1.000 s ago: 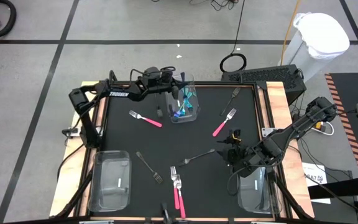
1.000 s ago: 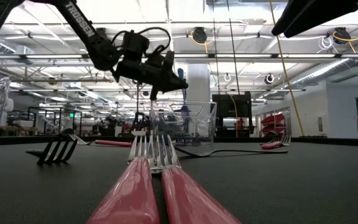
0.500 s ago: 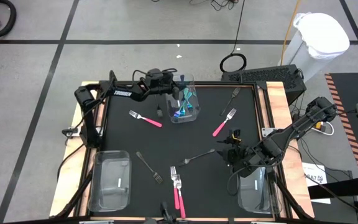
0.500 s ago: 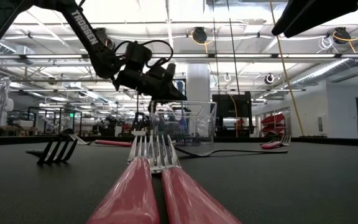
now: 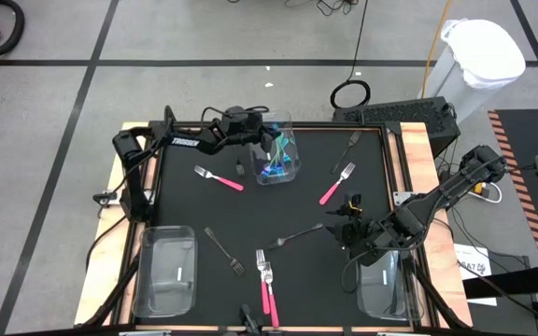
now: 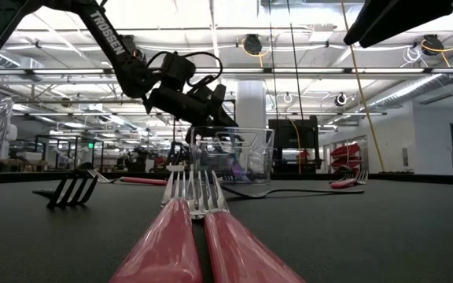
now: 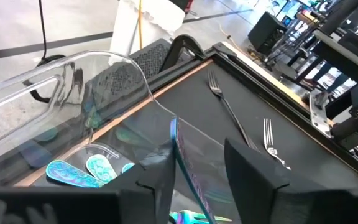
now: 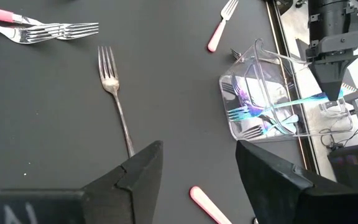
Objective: Sort silverware by color (type)
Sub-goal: Put the blue fork into the top transparent bin, then put the pink fork into the bottom right transparent bin
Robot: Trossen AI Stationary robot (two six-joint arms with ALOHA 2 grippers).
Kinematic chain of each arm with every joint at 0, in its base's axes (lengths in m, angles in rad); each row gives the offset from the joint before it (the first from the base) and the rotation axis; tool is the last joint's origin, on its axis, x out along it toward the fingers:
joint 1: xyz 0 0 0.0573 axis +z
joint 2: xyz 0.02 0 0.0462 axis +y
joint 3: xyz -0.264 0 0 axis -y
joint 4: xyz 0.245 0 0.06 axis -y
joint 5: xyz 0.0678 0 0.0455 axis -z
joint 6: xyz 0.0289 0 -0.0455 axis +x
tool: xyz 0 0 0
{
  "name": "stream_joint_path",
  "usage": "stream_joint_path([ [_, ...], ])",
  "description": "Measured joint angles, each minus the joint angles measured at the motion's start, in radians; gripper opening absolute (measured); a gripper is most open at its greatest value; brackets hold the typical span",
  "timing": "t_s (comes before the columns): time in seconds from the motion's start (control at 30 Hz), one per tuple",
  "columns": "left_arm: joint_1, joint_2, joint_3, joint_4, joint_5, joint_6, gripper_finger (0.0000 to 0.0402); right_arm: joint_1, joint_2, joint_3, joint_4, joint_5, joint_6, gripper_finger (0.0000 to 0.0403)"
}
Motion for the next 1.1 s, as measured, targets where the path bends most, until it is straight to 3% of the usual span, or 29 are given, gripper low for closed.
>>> stream_joint_path([
  [0.43,-0.002,-0.015,0.0,0.003,-0.111,0.085,0.0202,0.0,0.0,0.0,0.0,-0.001,0.007,0.0199],
  [0.7,-0.007,-0.079,0.0,-0.037,-0.11,0.112,0.022,0.0,0.0,0.0,0.0,-0.001,0.028,0.0199],
  [0.9,-0.031,-0.196,0.0,-0.238,-0.123,0.117,0.0219,0.0,0.0,0.0,0.0,-0.001,0.029,0.0199],
  [1.1,-0.11,-0.325,0.0,-0.487,-0.27,0.196,0.0219,0.0,0.0,0.0,-0.003,-0.001,0.026,0.0199],
])
